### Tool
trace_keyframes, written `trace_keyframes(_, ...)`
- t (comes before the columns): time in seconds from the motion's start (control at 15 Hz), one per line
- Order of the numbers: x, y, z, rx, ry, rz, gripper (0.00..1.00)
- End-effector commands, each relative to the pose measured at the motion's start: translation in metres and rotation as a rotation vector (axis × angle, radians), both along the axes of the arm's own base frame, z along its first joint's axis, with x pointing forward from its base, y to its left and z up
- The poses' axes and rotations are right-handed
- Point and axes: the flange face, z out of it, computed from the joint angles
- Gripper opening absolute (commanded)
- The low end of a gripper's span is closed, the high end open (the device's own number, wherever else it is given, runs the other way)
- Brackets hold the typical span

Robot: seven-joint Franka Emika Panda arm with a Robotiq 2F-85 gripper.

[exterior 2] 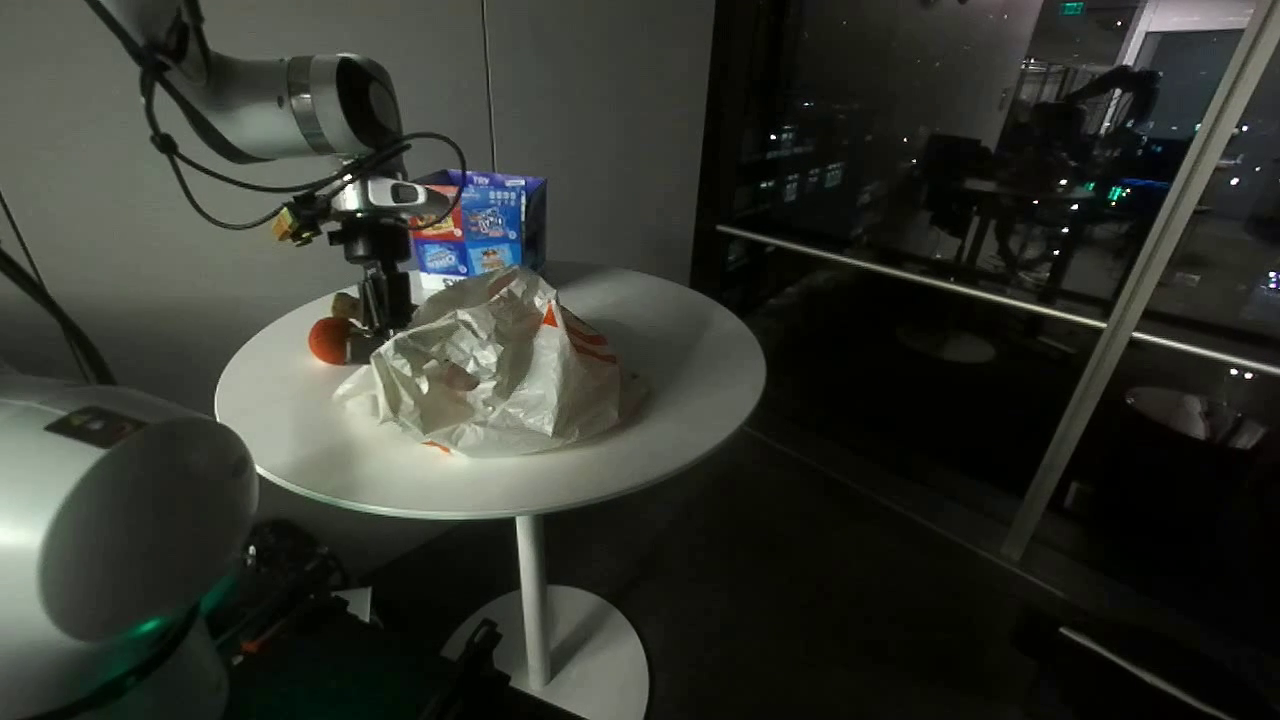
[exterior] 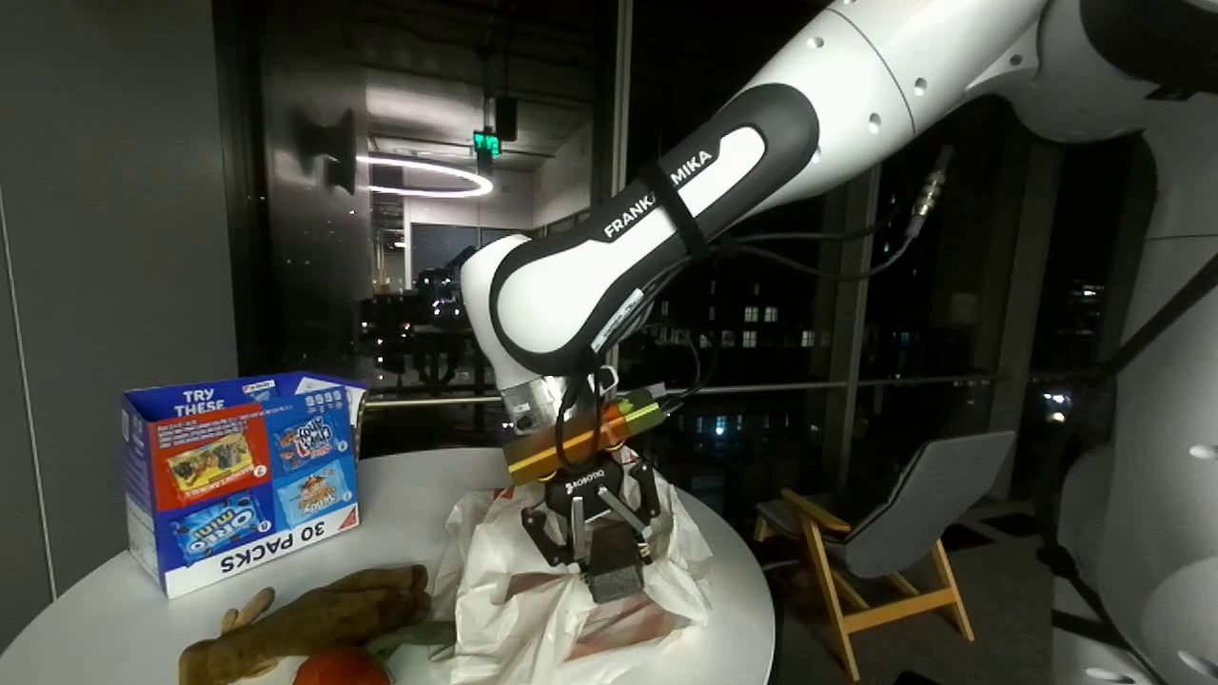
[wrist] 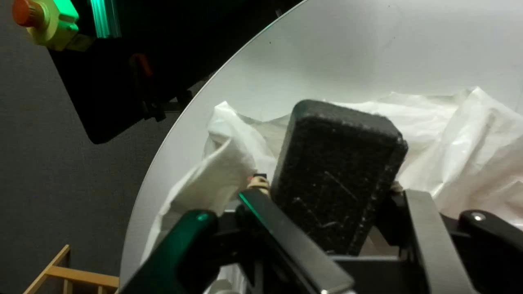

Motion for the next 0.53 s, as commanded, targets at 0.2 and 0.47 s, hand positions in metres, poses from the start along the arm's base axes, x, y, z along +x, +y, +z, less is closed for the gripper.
trace_keyframes(0.2,0.024,-0.027,-0.011,-0.088,-0.039,0.027,0.37)
trace_keyframes(0.47,0.036,-0.037,-0.014,-0.165,-0.104,0.070,0.37)
